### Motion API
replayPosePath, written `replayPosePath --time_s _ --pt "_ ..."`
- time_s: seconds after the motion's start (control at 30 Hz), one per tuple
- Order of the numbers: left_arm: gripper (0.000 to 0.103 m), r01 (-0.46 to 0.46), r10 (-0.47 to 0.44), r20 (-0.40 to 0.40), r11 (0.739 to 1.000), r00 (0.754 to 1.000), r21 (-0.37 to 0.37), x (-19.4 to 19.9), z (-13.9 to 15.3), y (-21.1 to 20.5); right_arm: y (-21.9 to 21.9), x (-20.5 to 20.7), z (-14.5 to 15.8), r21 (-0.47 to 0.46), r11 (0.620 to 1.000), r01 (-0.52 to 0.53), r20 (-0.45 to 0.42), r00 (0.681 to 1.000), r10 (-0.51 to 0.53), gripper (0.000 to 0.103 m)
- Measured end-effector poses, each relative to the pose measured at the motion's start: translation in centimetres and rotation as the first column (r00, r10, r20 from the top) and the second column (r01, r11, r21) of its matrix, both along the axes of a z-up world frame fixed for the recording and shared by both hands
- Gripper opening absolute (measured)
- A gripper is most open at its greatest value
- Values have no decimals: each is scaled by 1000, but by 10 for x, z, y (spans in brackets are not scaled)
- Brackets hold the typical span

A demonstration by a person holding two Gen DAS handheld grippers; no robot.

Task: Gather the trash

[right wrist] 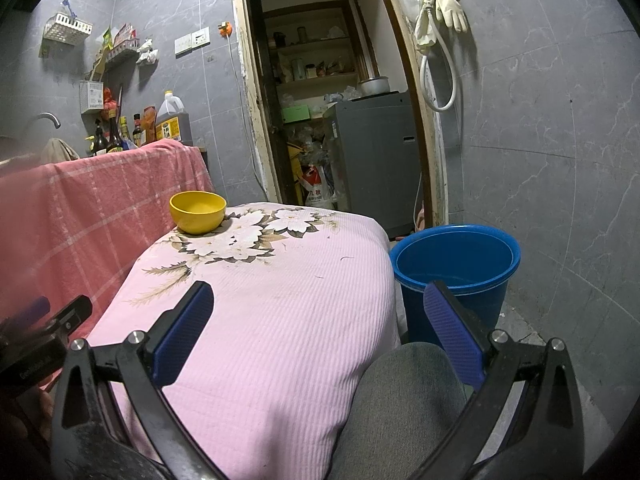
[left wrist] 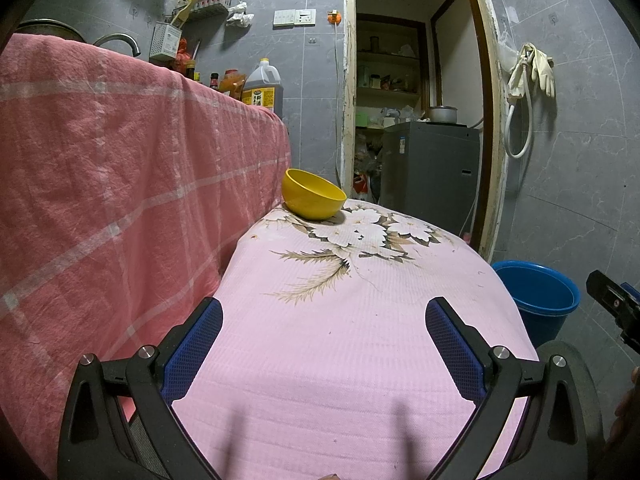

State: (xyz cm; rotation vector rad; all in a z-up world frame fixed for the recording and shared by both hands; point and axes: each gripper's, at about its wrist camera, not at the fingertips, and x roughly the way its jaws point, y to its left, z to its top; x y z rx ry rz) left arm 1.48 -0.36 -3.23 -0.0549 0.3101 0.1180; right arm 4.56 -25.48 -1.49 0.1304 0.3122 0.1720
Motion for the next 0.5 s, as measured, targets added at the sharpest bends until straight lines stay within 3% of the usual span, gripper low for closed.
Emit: replayPosePath --time_s 0.5 --pt "100 0 0 0 1000 1000 0 0 0 -1 -1 0 0 0 1000 0 0 1000 0 103"
